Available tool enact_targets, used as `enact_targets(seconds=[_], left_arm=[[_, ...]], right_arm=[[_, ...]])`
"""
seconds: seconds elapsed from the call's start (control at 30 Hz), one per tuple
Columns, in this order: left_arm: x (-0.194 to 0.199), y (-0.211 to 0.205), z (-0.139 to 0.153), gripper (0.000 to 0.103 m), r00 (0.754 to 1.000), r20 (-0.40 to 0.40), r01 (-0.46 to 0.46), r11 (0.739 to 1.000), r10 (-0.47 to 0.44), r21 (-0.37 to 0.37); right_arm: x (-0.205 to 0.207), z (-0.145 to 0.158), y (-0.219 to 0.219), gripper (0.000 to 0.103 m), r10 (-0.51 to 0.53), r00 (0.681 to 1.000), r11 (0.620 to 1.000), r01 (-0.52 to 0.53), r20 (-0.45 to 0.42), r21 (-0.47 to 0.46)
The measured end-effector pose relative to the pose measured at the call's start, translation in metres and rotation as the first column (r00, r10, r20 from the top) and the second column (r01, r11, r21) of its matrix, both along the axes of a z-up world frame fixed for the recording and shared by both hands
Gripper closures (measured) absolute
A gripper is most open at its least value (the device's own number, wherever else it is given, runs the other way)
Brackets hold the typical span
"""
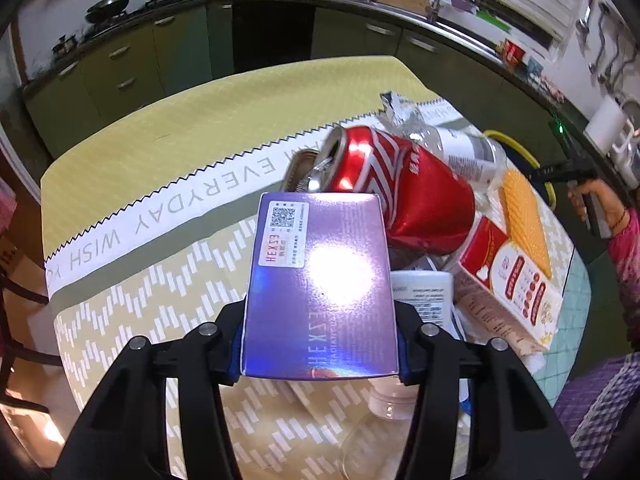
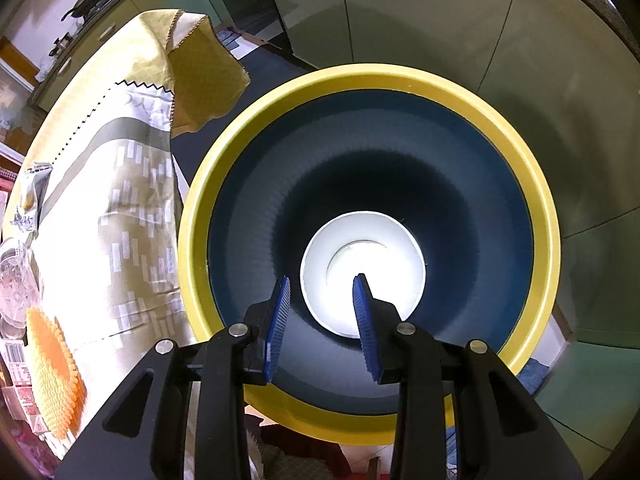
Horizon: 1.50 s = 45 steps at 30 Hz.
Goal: Collect trash
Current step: 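Grasp the purple cosmetic box with the left gripper and lift it, then drop the purple box into the bin with the left gripper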
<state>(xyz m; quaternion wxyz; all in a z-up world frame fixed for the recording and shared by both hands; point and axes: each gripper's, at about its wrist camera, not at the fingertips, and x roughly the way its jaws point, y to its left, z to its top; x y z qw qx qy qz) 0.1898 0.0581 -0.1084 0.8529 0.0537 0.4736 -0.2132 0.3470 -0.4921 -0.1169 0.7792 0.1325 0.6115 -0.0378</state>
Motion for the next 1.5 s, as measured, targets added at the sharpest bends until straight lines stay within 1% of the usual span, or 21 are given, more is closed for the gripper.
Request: enact_targets(seconds=[0.13,0.27,0.37,0.47,0.57,0.67,0.7,0.77,0.87,0.9,0.97,1.07,1.13,1.2,1.3,1.37,1.5], left_arm=[[0.001,0.005,0.011,0.052,1.0,0.022,-0.018,1.0,0.018,0.0],[-0.001,0.008,0.031,0.052,0.997,0.064,-0.041,0.999,0.041,0.01],[-0.005,0.008,0.049,0.052,0.995,0.093,-0.048,0.999,0.046,0.02],[-0.013,-0.002,0.071,0.052,0.992,0.126,-0.03,0.999,0.025,0.032],[-0.021,-0.024,0.091,0.052,0.99,0.137,0.024,0.999,-0.029,0.034],[-0.026,-0.06,0.109,0.052,0.984,0.137,0.11,0.993,-0.114,0.033],[-0.026,-0.08,0.117,0.052,0.978,0.131,0.16,0.987,-0.161,0.023],[-0.026,-0.106,0.126,0.052,0.969,0.12,0.218,0.976,-0.217,0.005],[-0.024,-0.161,0.135,0.052,0.946,0.078,0.316,0.949,-0.314,-0.019],[-0.022,-0.185,0.135,0.052,0.935,0.055,0.353,0.935,-0.352,-0.02],[-0.02,-0.222,0.134,0.052,0.914,0.027,0.404,0.915,-0.404,-0.007],[-0.018,-0.287,0.126,0.052,0.876,0.013,0.482,0.875,-0.483,0.043],[-0.014,-0.324,0.115,0.052,0.852,-0.002,0.523,0.85,-0.524,0.06],[-0.006,-0.368,0.096,0.052,0.827,-0.035,0.562,0.824,-0.561,0.08],[0.008,-0.409,0.069,0.051,0.816,-0.059,0.577,0.812,-0.574,0.086],[0.024,-0.436,0.049,0.051,0.828,-0.064,0.561,0.823,-0.558,0.086],[0.05,-0.472,0.009,0.051,0.838,-0.108,0.545,0.832,-0.535,0.105]], right_arm=[[-0.002,0.0,0.0,0.07,0.003,1.0,1.0,-0.003,0.012,0.002],[-0.005,0.007,-0.003,0.07,0.001,1.0,1.0,-0.001,0.031,-0.002],[-0.008,0.013,-0.006,0.07,0.0,0.999,1.0,0.0,0.052,-0.001],[-0.013,0.022,-0.008,0.07,-0.001,0.997,1.0,0.001,0.075,0.0],[-0.02,0.034,-0.011,0.07,-0.001,0.994,1.0,0.0,0.105,0.006],[-0.031,0.047,-0.015,0.07,0.0,0.99,1.0,0.0,0.142,0.004],[-0.037,0.053,-0.017,0.07,0.0,0.987,1.0,-0.001,0.158,0.002],[-0.046,0.061,-0.021,0.07,-0.003,0.984,1.0,0.003,0.179,-0.002],[-0.064,0.074,-0.033,0.07,-0.016,0.978,1.0,0.019,0.21,-0.009],[-0.07,0.077,-0.038,0.07,-0.022,0.975,1.0,0.025,0.22,-0.011],[-0.088,0.085,-0.052,0.07,-0.042,0.969,0.999,0.046,0.244,-0.012],[-0.114,0.094,-0.072,0.07,-0.076,0.959,0.997,0.081,0.273,-0.008],[-0.133,0.097,-0.086,0.07,-0.098,0.953,0.994,0.105,0.285,-0.009],[-0.149,0.098,-0.099,0.07,-0.115,0.95,0.992,0.122,0.292,-0.008],[-0.173,0.093,-0.118,0.07,-0.144,0.946,0.989,0.148,0.291,0.007],[-0.182,0.088,-0.127,0.07,-0.164,0.944,0.986,0.167,0.286,0.016],[-0.192,0.073,-0.138,0.07,-0.201,0.942,0.979,0.199,0.268,0.036]])
